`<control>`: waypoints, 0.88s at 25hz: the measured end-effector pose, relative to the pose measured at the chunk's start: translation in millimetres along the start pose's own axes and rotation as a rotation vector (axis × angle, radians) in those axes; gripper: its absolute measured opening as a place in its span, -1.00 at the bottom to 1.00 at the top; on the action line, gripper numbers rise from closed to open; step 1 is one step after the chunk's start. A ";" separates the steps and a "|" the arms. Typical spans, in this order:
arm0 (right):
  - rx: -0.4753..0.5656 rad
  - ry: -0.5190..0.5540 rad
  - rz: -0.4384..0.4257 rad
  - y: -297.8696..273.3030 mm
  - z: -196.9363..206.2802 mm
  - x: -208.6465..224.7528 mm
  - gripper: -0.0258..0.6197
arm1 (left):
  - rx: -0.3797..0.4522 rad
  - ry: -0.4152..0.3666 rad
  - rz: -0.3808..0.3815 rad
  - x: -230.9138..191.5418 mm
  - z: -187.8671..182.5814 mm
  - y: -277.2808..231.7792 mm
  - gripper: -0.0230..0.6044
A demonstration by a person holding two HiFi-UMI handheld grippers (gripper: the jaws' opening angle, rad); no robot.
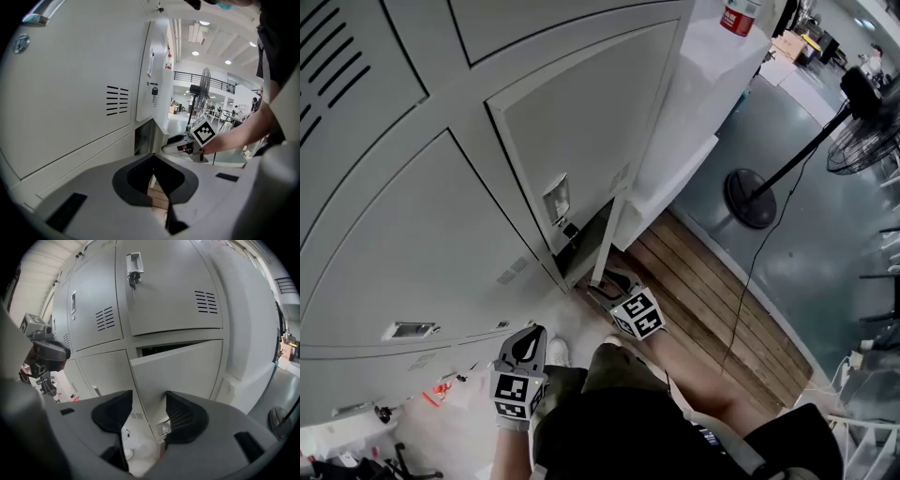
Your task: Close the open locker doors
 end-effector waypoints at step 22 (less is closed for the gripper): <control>0.003 0.068 -0.165 -73.9 -24.3 -8.0 -0.20 | 0.001 0.042 -0.163 -24.6 3.3 14.2 -0.90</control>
Point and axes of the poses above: the fingertips, and each gripper's own axes: y backward along the fingers, x to its right, z out of its underside, the point moved 9 cm from there along y, backward along the fingers, and after that the axes turned 9 degrees about x, right-handed, at the moved point
